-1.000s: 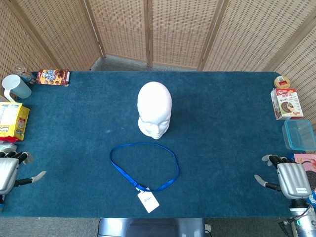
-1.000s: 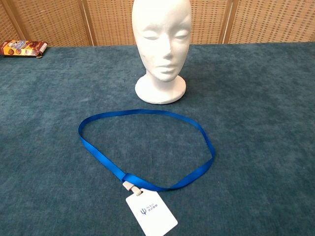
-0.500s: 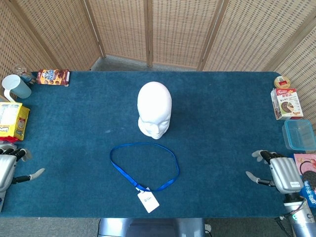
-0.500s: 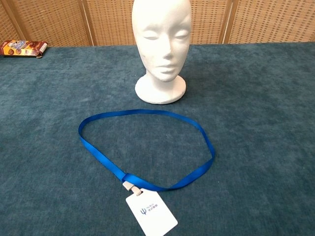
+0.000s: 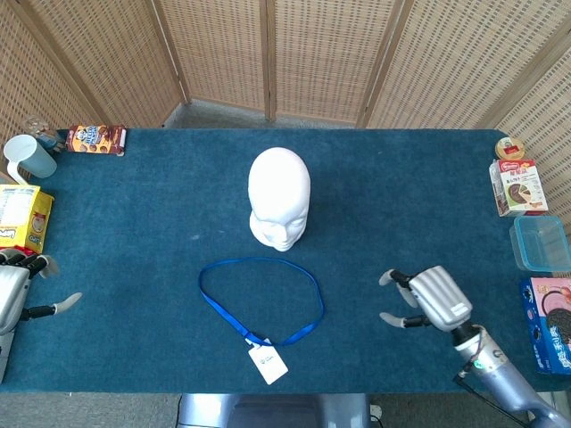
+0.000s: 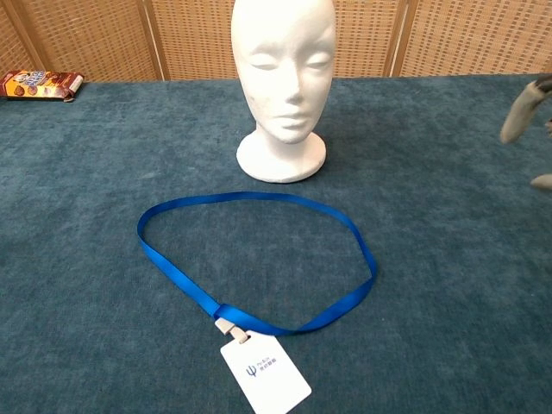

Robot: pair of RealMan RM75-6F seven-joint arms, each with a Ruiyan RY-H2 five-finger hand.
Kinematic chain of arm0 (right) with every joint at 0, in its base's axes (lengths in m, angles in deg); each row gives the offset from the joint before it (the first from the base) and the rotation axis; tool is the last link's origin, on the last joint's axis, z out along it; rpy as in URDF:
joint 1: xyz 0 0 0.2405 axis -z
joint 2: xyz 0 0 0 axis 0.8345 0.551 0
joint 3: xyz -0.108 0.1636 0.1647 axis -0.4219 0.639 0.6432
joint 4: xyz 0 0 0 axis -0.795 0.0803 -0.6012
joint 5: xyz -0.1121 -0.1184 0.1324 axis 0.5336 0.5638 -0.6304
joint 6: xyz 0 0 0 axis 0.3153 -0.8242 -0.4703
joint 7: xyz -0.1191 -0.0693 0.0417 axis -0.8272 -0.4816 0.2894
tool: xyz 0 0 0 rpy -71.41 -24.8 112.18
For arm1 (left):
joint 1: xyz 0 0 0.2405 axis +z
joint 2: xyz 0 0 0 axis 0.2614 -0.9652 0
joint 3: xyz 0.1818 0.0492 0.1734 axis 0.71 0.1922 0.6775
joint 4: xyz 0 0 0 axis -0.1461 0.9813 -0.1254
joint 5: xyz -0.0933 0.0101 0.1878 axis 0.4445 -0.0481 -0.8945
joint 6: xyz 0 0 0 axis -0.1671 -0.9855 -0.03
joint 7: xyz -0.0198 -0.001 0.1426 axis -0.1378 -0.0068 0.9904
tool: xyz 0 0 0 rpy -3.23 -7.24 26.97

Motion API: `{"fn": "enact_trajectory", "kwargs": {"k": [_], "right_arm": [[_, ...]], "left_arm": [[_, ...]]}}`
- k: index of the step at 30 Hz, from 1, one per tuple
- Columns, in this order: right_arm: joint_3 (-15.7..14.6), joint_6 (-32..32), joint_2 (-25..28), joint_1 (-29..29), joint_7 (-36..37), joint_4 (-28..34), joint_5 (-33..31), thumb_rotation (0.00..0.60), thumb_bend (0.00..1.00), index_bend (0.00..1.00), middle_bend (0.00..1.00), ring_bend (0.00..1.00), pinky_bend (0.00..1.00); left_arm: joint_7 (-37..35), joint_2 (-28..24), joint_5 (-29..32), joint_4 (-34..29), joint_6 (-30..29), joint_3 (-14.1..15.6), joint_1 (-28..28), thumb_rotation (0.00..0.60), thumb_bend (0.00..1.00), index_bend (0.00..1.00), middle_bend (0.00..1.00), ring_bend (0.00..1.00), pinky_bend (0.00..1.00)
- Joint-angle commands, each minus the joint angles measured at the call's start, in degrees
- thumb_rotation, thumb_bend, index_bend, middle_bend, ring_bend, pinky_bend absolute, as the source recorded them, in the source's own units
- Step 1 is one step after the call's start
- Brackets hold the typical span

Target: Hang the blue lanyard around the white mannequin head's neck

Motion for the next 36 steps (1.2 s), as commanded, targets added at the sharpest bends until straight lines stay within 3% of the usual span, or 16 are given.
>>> {"fn": "enact_trajectory", "kwargs": {"k": [1, 8, 16, 24, 26, 28, 29, 36], "right_arm": [[-1.0, -3.6, -2.1, -3.0, -1.8, -0.9, 1.7, 0.391, 0.26, 0.41, 0.88, 1.0, 1.0], [-1.6, -8.3, -5.7, -6.9, -2.9, -2.6, 1.6, 0.393, 0.27, 0.44, 0.99, 1.0, 1.0], [-0.9, -14.2, -9.7, -11.9, -4.0, -5.9, -0.7, 0.394, 0.27, 0.47, 1.0, 1.0, 1.0], [-0.8, -15.3, -13.3, -14.9, -4.9, -9.7, -1.2, 0.394, 0.27, 0.47, 1.0, 1.0, 1.0], [-0.9, -15.1, -14.1, -15.5, -4.3, -10.6, -1.2, 0.447, 0.27, 0.47, 1.0, 1.0, 1.0], [-1.0, -14.5, -15.0, -16.0, -4.1, -11.7, -0.9, 0.571, 0.27, 0.47, 1.0, 1.0, 1.0], [-1.1, -14.2, -15.3, -16.2, -3.9, -12.2, -0.8, 0.6, 0.28, 0.48, 1.0, 1.0, 1.0], [-1.6, -12.2, -17.6, -17.4, -3.2, -15.4, 0.0, 0.6, 0.27, 0.51, 1.0, 1.0, 1.0]], "left_arm": [[0.3, -0.3, 0.2, -0.5, 0.1, 0.0, -0.1, 0.276, 0.08, 0.49, 0.54, 0.52, 0.31], [0.5, -0.2, 0.1, -0.8, 0.7, 0.6, -0.2, 0.275, 0.08, 0.49, 0.54, 0.52, 0.31], [0.9, 0.4, 0.1, -0.5, 1.5, 1.0, -0.5, 0.274, 0.08, 0.49, 0.54, 0.52, 0.31], [1.4, 1.1, 0.1, -0.2, 2.4, 1.5, -0.9, 0.276, 0.08, 0.49, 0.54, 0.53, 0.31], [1.4, 1.3, 0.1, 0.0, 2.5, 1.6, -0.9, 0.273, 0.08, 0.49, 0.54, 0.53, 0.31], [1.5, 1.4, 0.2, 0.1, 2.7, 1.6, -0.9, 0.274, 0.08, 0.49, 0.54, 0.53, 0.31], [1.5, 1.4, 0.2, 0.1, 2.7, 1.7, -1.0, 0.272, 0.08, 0.49, 0.54, 0.53, 0.31], [1.8, 1.5, 0.1, 0.0, 2.6, 1.8, -1.0, 0.273, 0.08, 0.49, 0.54, 0.53, 0.31]]}}
